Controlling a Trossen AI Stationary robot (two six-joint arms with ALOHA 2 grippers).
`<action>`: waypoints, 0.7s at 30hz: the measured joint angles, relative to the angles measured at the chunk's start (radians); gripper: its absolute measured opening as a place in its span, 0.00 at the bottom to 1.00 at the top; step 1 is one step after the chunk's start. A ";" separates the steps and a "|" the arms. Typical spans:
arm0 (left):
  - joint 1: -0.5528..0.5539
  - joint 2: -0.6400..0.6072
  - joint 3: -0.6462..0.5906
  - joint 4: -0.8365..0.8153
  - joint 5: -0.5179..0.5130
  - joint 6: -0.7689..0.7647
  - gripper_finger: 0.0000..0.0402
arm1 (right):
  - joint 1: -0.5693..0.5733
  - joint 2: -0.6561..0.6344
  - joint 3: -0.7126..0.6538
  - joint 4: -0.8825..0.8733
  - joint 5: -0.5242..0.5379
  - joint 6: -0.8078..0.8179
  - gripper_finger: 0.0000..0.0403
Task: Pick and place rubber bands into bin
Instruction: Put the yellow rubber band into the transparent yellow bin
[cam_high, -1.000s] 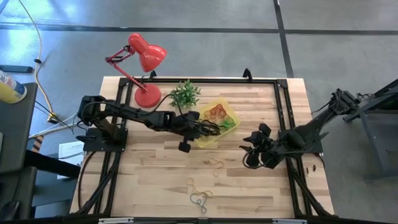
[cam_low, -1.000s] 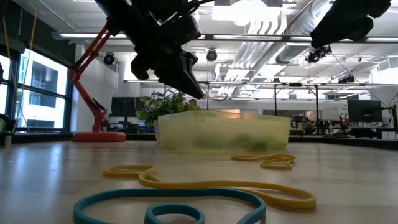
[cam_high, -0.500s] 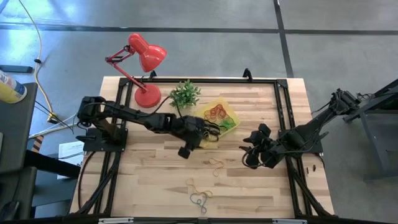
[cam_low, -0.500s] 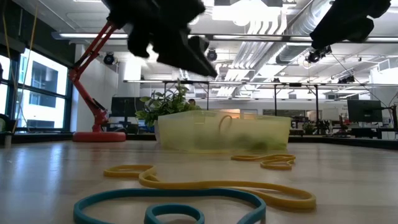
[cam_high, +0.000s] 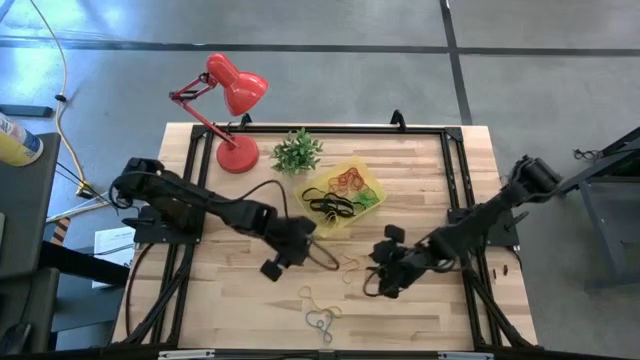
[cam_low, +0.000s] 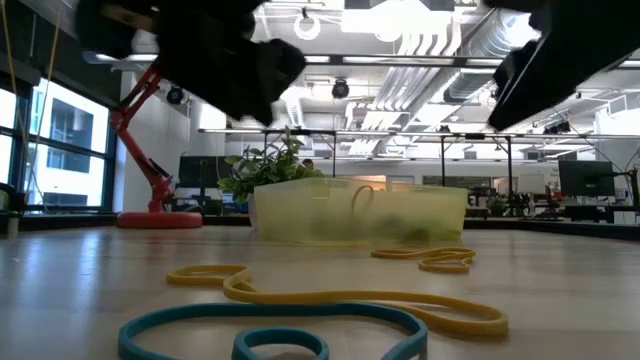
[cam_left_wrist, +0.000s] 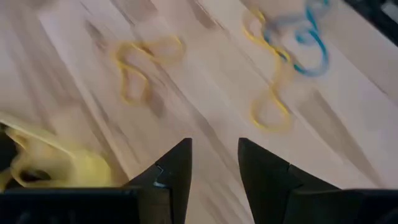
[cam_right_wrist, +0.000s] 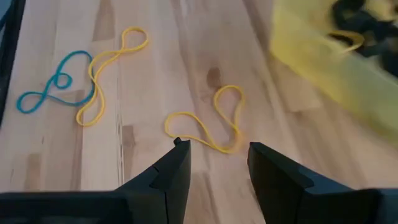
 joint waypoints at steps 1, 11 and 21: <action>-0.015 -0.009 0.000 -0.036 -0.010 -0.011 0.29 | -0.015 0.029 0.000 0.027 -0.029 -0.016 0.37; -0.171 -0.143 0.000 -0.326 -0.225 -0.187 0.29 | -0.153 0.202 -0.001 0.144 -0.214 -0.071 0.37; -0.333 -0.317 0.000 -0.525 -0.538 -0.463 0.29 | -0.196 0.265 -0.001 0.167 -0.271 -0.053 0.37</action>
